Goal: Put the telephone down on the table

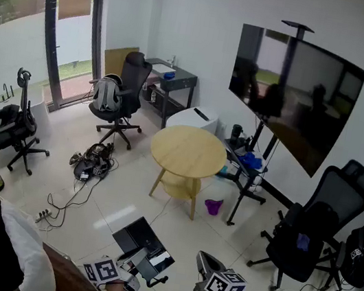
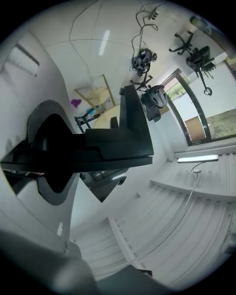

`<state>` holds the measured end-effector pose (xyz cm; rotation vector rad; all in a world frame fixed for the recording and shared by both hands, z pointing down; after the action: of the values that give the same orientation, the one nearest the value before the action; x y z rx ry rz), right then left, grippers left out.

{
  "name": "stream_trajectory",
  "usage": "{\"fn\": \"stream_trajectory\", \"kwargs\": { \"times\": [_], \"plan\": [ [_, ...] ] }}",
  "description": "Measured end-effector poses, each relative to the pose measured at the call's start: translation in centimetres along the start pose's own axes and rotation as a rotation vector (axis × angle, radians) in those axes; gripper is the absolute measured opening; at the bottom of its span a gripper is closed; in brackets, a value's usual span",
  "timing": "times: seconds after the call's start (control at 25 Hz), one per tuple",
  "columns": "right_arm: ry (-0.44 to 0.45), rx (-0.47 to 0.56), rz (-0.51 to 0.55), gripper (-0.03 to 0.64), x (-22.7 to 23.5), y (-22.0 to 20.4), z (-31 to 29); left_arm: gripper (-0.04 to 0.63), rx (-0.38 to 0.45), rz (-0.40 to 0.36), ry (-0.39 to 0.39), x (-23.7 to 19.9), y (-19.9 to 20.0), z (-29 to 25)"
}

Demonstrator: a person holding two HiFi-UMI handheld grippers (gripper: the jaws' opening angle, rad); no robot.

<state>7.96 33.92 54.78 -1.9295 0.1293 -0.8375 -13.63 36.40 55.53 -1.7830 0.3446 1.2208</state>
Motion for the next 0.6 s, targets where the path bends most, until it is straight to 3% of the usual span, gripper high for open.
{"fn": "stream_trajectory", "kwargs": {
  "times": [0.6],
  "plan": [
    [-0.028,0.03,-0.039,0.003,8.7,2.2,1.9,0.175,0.034,0.035,-0.009,1.1,-1.7,-6.2]
  ]
}}
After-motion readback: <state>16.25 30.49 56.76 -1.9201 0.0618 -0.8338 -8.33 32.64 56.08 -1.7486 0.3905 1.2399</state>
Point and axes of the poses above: the fingertips, and each gripper's own axes: z backward along the fingers, x to its right, y out of its top, the point moved 2 cm from there along z, backward along the fingers, and after that the axes turned 2 degrees about -x, right-handed, at the moved point
